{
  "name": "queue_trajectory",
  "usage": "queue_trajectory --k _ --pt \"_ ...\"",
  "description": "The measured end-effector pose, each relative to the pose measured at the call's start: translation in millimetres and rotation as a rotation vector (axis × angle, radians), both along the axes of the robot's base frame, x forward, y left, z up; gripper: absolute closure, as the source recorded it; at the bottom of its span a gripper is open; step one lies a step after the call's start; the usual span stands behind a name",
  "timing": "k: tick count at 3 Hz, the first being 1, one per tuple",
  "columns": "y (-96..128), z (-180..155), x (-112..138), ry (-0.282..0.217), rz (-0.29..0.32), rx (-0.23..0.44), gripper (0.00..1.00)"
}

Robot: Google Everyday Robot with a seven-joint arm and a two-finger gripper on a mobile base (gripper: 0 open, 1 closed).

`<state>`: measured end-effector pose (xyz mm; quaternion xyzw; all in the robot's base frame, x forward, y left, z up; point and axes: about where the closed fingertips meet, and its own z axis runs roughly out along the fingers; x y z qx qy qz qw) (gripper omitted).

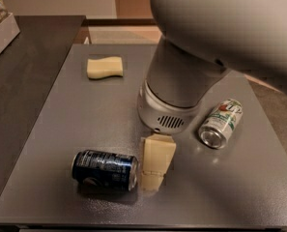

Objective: Pick pepsi can

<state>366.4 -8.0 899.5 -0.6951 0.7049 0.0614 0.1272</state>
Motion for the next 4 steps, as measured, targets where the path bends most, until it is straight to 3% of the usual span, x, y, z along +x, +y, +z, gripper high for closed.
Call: queue_trajectory --k 2,4 --pt "33 -13 1 -0.053 -0.040 0.055 0.00" --pt "58 -36 -4 -0.067 0.029 0.024 0.00"
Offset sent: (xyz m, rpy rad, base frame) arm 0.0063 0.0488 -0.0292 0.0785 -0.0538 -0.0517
